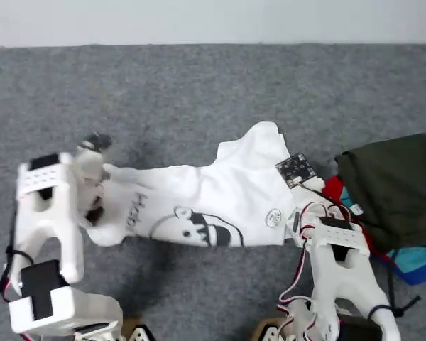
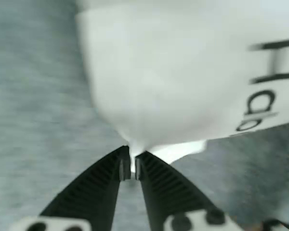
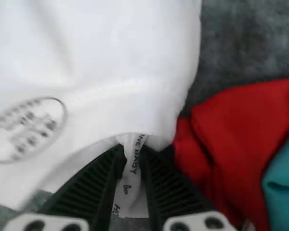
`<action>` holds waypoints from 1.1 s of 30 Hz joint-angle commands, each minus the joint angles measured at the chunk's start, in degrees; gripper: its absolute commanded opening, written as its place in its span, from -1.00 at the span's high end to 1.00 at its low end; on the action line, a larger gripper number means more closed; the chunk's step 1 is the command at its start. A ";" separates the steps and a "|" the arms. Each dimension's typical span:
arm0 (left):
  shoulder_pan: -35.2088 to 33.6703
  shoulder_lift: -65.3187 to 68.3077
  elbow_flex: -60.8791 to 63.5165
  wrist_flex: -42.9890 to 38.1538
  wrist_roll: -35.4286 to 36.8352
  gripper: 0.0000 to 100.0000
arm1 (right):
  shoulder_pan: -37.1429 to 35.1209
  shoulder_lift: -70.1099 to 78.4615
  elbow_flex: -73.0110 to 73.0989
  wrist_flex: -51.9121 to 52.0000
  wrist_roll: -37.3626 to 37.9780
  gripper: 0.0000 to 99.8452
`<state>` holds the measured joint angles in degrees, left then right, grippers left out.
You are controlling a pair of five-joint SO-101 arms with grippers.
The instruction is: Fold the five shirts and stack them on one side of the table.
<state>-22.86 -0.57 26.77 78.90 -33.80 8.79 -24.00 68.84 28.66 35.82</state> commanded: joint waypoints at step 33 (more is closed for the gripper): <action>9.14 0.79 -22.81 5.89 24.62 0.73 | -12.44 -23.96 -29.89 53.14 -7.03 0.49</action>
<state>-16.26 -0.57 8.22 86.37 -11.82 -2.99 -45.27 47.12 76.22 29.49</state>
